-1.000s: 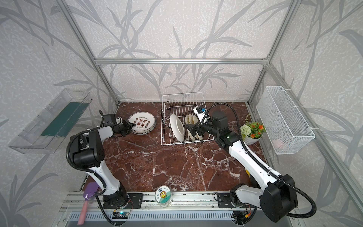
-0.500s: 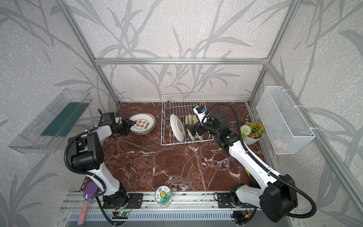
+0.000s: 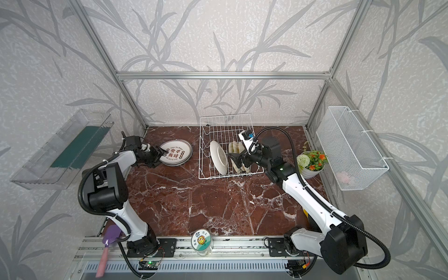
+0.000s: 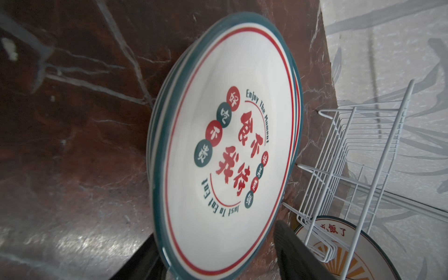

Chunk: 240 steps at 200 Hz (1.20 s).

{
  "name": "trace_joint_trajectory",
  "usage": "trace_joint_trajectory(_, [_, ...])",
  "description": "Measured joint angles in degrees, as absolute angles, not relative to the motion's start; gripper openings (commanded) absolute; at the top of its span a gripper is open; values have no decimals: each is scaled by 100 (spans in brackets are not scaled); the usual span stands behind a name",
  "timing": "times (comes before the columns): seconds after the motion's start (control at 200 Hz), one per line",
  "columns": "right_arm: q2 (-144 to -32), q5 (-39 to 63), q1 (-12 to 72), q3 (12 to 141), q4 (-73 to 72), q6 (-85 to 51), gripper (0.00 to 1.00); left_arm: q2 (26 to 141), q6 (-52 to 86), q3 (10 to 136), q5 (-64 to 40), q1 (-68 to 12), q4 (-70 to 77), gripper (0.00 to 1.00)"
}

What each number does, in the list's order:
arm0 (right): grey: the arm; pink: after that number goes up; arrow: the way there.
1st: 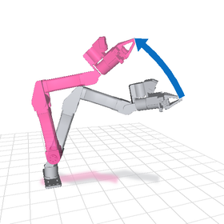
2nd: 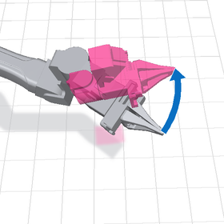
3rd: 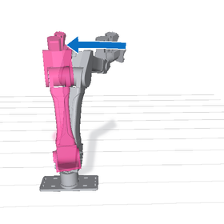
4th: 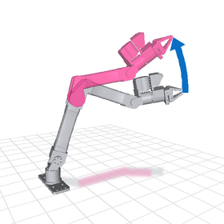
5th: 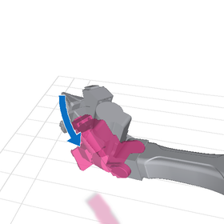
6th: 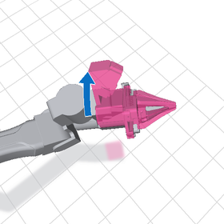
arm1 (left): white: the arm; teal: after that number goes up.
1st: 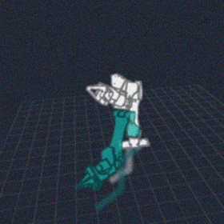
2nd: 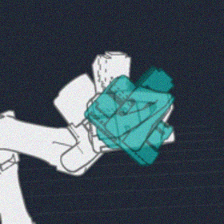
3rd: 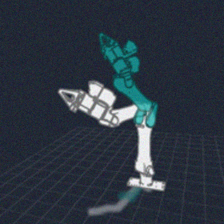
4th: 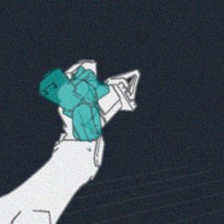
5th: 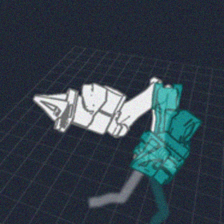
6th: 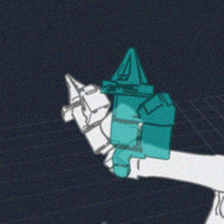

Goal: Unload the plates from the dish rack
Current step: Place the plate among the plates, then pick up a plate from the dish rack.

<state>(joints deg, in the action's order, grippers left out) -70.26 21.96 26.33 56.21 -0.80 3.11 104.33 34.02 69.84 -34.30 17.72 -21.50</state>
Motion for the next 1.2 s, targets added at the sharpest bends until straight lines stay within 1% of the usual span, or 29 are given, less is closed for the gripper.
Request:
trace_joint_trajectory(0.405, [-7028,2200,2637,5621,-80,311,99,10412,2952,7218,-3168,1772,-2910,69])
trace_joint_trajectory(0.6, [-7059,2213,2648,5621,-80,303,99,10191,2875,7218,-3177,1758,-3000,69])
trace_joint_trajectory(0.73, [-7098,2215,2659,5621,-97,274,99,9850,2825,7218,-3260,1682,-2967,69])
trace_joint_trajectory(0.835, [-7122,2209,2665,5621,-95,259,99,9470,2783,7308,-3350,1507,-2965,73])
trace_joint_trajectory(0.965, [-7122,2176,2670,5642,-78,259,99,9070,2681,7660,-3472,1221,-2961,79])
trace_joint_trajectory(1.07, [-7120,2097,2670,5651,-67,237,99,8809,2615,7946,-3463,871,-2952,87])
trace_joint_trajectory(1.2, [-7118,1955,2670,5651,-16,163,99,8532,2613,8084,-3479,285,-2906,88])
